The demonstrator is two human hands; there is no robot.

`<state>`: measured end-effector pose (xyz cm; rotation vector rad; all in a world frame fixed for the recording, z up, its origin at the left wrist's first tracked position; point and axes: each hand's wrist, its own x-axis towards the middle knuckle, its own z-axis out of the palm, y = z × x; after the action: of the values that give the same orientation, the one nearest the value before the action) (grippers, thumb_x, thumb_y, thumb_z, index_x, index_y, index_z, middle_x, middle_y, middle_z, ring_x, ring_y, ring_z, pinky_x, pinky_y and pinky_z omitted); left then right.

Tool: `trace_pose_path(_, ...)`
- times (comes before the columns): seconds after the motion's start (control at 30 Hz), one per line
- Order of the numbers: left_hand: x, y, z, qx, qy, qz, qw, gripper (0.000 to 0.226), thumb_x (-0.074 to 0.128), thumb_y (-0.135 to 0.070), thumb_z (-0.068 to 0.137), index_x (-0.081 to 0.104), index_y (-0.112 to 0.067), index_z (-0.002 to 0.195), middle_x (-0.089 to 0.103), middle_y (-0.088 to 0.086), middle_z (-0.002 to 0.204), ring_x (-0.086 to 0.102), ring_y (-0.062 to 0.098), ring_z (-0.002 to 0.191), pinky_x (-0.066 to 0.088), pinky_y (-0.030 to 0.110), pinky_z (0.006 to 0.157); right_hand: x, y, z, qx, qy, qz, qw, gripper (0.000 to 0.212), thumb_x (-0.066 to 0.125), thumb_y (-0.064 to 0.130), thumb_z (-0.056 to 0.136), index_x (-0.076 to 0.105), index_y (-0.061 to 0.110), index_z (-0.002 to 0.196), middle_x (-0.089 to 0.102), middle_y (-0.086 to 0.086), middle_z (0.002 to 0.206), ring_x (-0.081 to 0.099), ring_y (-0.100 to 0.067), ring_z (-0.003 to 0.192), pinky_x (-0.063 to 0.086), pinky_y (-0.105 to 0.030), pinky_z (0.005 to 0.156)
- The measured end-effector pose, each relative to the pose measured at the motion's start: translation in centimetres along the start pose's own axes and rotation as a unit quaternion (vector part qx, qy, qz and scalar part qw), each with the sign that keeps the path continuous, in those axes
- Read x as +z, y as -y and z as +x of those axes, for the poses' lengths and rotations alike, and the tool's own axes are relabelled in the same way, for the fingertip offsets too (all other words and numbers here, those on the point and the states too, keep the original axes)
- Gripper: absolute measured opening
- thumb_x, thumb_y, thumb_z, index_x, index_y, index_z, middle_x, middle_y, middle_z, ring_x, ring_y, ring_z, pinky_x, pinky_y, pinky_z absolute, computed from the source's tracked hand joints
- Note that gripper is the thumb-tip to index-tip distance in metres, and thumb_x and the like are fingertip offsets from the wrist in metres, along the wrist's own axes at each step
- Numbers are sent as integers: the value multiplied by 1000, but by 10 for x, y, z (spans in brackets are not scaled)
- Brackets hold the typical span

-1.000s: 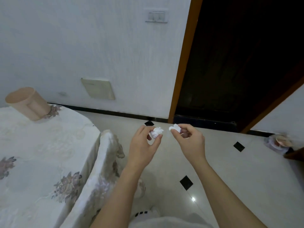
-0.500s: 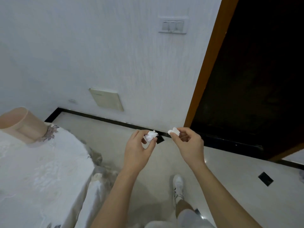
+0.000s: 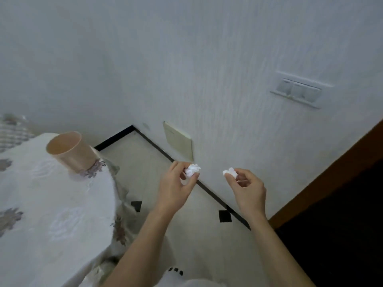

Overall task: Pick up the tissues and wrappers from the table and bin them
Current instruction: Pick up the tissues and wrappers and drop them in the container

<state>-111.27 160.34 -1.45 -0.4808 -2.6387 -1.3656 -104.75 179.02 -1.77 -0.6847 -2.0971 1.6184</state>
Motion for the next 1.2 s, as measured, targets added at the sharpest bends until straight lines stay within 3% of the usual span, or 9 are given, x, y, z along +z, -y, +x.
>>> trace_pose_path(0.17, -13, 34, 31, -44, -71, 36, 996, 17, 65, -41, 88, 63, -28, 98, 63, -15, 100, 57, 9, 79, 49, 27, 63, 56, 7, 53, -3, 77, 21, 997, 11, 80, 36, 78, 71, 35, 84, 66, 17, 71, 60, 2, 67, 43, -6, 58)
trace_pose_path(0.37, -36, 78, 74, -83, -123, 68, 987, 14, 70, -34, 87, 63, -29, 98, 59, -18, 93, 56, 5, 80, 38, 11, 62, 136, 10, 103, -31, 163, -5, 986, 17, 79, 41, 77, 72, 33, 90, 68, 10, 75, 63, -5, 69, 51, -17, 63)
trace_pose_path(0.53, -57, 129, 142, -99, -154, 84, 980, 15, 67, -39, 87, 64, -28, 96, 61, -14, 92, 55, 3, 79, 41, 15, 60, 219, 19, 161, -46, 200, -12, 979, 20, 79, 43, 76, 74, 30, 91, 69, 9, 75, 64, -7, 70, 55, -26, 68)
trace_pose_path(0.6, -71, 149, 172, -107, -164, 95, 976, 21, 64, -43, 86, 65, -26, 98, 60, -13, 92, 56, 4, 79, 44, 21, 61, 255, 29, 185, -55, 209, -10, 976, 22, 80, 42, 76, 74, 28, 92, 68, 8, 73, 64, -7, 69, 54, -25, 67)
trace_pose_path(0.7, -94, 176, 217, -121, -170, 97, 973, 17, 68, -35, 87, 66, -23, 99, 59, -14, 91, 54, 4, 79, 37, 9, 63, 313, 50, 219, -74, 221, -21, 972, 21, 80, 40, 76, 74, 26, 91, 68, 6, 72, 63, -8, 67, 52, -23, 64)
trace_pose_path(0.8, -121, 207, 258, -134, -187, 96, 969, 16, 70, -33, 87, 66, -22, 99, 60, -14, 92, 54, 6, 78, 36, 11, 62, 370, 70, 245, -86, 234, -22, 968, 18, 79, 41, 76, 73, 30, 89, 69, 6, 73, 64, -8, 69, 52, -22, 65)
trace_pose_path(0.97, -159, 243, 301, -159, -214, 80, 960, 20, 68, -33, 89, 65, -26, 107, 63, -14, 94, 56, 5, 82, 40, 11, 63, 438, 90, 269, -101, 282, -26, 954, 16, 79, 39, 78, 70, 33, 90, 68, 11, 74, 62, -4, 71, 45, -8, 58)
trace_pose_path(1.1, -180, 265, 313, -202, -246, 89, 944, 23, 69, -34, 88, 64, -27, 110, 61, -18, 93, 56, 2, 84, 41, 10, 65, 483, 93, 277, -84, 320, -23, 943, 15, 80, 37, 77, 71, 32, 88, 67, 11, 73, 62, -5, 69, 45, -9, 59)
trace_pose_path(1.2, -195, 278, 312, -219, -277, 104, 930, 21, 67, -37, 89, 65, -24, 105, 61, -16, 91, 57, 4, 82, 47, 19, 67, 520, 92, 280, -90, 371, -24, 924, 17, 80, 39, 76, 73, 29, 88, 69, 7, 74, 62, -7, 66, 47, -12, 60)
